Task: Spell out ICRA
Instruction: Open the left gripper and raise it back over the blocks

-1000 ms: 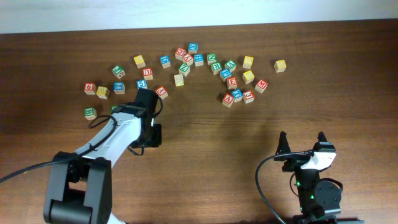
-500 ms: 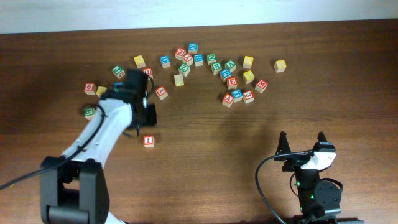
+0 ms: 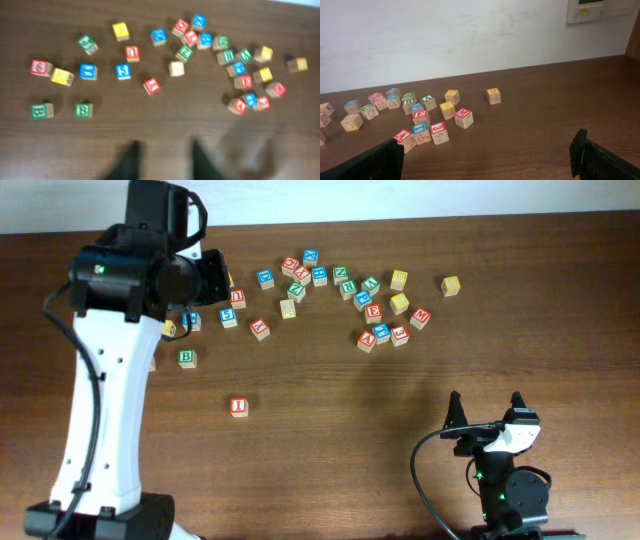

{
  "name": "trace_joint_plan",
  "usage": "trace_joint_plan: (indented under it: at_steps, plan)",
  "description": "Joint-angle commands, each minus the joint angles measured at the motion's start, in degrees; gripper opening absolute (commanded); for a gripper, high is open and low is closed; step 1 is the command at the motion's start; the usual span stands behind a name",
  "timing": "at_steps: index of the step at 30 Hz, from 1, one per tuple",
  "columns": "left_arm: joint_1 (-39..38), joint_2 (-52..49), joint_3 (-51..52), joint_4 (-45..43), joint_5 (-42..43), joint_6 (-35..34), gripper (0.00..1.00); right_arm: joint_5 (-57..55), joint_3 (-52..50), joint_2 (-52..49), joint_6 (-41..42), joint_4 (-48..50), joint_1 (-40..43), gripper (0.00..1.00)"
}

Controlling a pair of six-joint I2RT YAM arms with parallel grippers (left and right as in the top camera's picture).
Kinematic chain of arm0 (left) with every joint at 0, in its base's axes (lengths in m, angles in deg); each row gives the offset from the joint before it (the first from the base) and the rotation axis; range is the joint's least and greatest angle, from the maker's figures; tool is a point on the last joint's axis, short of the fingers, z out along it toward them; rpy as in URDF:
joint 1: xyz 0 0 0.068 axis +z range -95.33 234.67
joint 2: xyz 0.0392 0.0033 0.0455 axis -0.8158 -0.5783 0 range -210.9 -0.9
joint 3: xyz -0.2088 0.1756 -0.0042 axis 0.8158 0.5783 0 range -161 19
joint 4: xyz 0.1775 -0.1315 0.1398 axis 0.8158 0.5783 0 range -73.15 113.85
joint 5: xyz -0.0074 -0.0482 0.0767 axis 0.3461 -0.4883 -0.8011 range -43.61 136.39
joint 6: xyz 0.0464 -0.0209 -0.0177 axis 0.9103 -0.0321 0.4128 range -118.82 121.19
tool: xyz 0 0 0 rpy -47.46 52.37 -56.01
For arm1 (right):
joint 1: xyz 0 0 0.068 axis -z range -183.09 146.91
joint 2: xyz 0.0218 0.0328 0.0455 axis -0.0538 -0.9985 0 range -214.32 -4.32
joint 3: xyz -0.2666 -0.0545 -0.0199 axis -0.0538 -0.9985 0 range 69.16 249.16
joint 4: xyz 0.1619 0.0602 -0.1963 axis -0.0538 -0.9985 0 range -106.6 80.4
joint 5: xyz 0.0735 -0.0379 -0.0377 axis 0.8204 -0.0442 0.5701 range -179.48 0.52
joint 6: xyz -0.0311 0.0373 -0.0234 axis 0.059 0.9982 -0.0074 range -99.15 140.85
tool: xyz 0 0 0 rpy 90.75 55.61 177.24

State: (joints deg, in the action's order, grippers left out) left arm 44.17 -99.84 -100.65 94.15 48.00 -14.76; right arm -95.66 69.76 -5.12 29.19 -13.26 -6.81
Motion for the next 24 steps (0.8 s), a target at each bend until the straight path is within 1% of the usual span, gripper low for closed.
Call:
trace_joint_plan:
  at_steps: [1, 3, 4, 5, 24]
  plan:
    - [-1.9, 0.1, -0.4, 2.4, 3.4, -0.3, 0.5, -0.5, -0.3, 0.4, -0.4, -0.4, 0.5, 0.98]
    - [-3.0, 0.1, -0.4, 3.8, 3.4, -0.3, 0.57, -0.5, -0.3, 0.4, -0.4, -0.4, 0.5, 0.98]
    - [-3.3, 0.1, -0.4, 4.0, 3.4, -0.3, 0.76, -0.5, -0.3, 0.4, -0.4, -0.4, 0.5, 0.98]
    - [-3.6, 0.1, -0.4, 4.2, 3.4, -0.3, 1.0, -0.5, -0.3, 0.4, -0.4, -0.5, 0.5, 0.98]
    - [-3.8, 0.1, -0.4, 4.5, 3.4, -0.3, 0.99, -0.5, -0.3, 0.4, -0.4, -0.4, 0.5, 0.98]
